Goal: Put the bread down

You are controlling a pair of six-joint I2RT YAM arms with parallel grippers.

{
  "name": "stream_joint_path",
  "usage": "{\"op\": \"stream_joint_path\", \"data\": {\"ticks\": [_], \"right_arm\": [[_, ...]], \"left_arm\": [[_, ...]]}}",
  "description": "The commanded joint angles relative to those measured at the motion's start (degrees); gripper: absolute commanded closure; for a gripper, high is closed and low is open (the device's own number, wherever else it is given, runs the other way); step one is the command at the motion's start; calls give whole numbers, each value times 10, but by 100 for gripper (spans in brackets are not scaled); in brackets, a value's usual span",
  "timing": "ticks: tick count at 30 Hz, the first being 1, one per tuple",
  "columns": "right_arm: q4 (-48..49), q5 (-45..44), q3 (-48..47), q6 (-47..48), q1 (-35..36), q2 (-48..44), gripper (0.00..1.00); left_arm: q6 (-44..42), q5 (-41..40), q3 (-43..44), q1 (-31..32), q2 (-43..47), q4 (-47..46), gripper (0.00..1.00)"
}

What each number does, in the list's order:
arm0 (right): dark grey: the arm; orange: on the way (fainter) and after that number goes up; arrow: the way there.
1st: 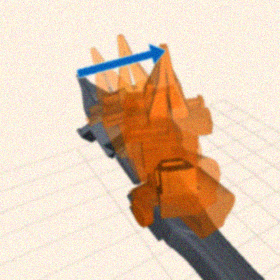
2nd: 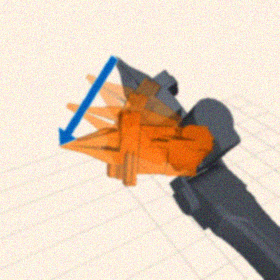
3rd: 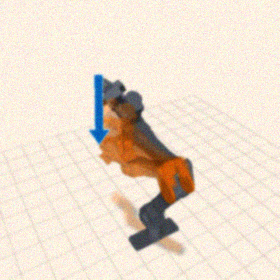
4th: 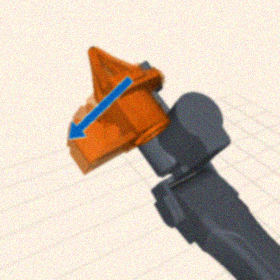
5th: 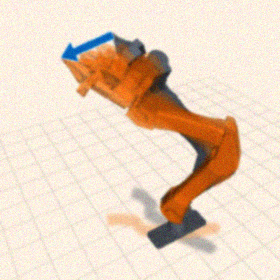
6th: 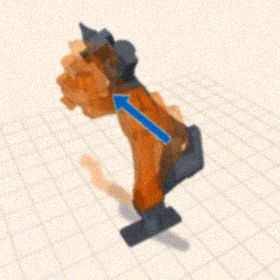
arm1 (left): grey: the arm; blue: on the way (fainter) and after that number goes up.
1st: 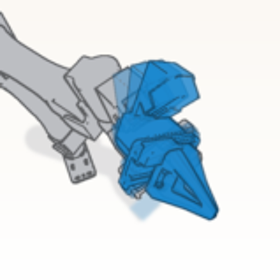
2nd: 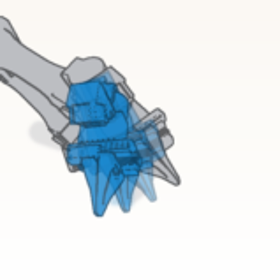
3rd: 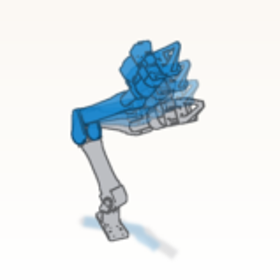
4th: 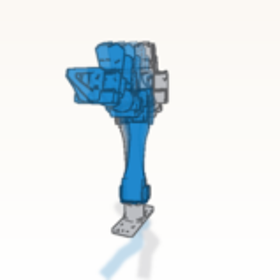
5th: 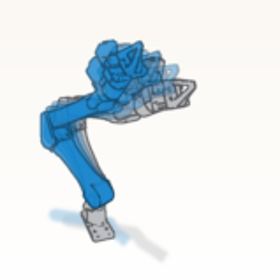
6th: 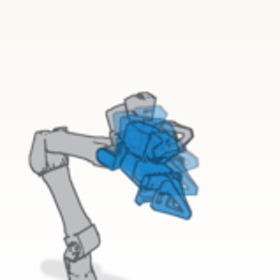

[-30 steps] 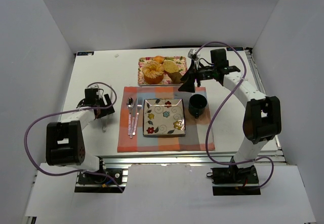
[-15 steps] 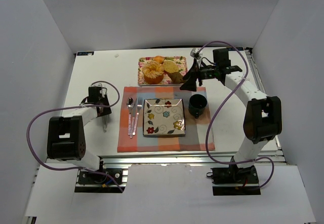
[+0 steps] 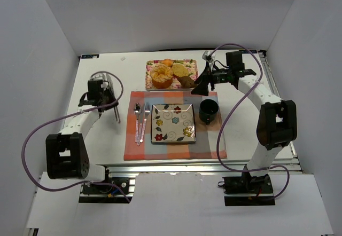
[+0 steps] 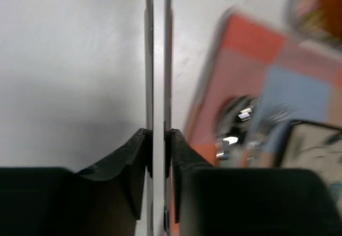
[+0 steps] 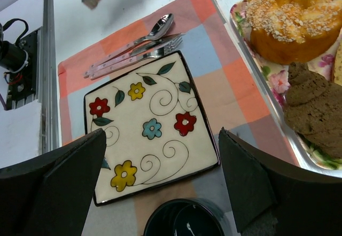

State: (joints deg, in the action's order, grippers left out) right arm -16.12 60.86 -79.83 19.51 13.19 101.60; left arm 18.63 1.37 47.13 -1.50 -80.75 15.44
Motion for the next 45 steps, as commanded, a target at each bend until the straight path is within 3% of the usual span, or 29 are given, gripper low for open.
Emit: {"op": "stream_joint_path", "data": {"ticks": [1, 4, 16, 31, 45], "right_arm": [[14, 16, -26, -6, -9, 1, 11], [14, 16, -24, -7, -13, 2, 11], [19, 22, -19, -11, -30, -2, 11], [22, 33, -1, -12, -71, -9, 11], [27, 40, 13, -17, -85, -5, 11]], "left_arm": [[64, 90, 70, 31, 38, -18, 64], [102, 112, 121, 52, 22, -30, 57], [249, 204, 302, 112, -121, -118, 53], [285, 191, 513, 203, -308, -24, 53], [401, 168, 564, 239, -357, 45, 55]]}}
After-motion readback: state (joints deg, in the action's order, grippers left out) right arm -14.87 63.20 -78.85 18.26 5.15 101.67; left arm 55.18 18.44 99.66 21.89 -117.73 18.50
